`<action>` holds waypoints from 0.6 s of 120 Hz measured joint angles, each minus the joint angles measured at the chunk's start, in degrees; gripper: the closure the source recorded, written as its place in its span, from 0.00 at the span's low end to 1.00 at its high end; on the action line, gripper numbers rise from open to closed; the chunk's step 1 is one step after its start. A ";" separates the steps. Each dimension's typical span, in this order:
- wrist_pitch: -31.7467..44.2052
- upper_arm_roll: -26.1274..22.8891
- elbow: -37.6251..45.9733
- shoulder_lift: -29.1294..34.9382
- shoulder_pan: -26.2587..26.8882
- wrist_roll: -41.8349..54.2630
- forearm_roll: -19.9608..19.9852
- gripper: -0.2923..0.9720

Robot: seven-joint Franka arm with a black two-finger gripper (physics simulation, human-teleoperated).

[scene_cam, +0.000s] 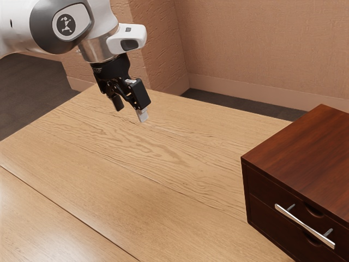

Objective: Pull the drawer handle with one arm to open the drawer

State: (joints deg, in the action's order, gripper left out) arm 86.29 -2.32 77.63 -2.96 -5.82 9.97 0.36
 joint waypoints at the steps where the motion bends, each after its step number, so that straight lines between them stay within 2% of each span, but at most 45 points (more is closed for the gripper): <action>1: 0.00 0.07 0.00 -0.01 0.05 0.00 0.02 0.23; 40: -0.47 2.25 -1.00 0.53 -0.86 0.16 2.34 0.23; 55: -2.22 2.55 -3.88 9.38 -0.50 3.65 -1.57 0.23; 65: -4.07 -1.08 -4.21 12.34 -0.39 10.31 -2.50 0.23; 72: -5.52 -4.45 -3.92 12.68 -0.05 15.28 -0.06 0.23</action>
State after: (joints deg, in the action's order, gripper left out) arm 80.77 -6.77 73.71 9.72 -5.87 25.25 0.30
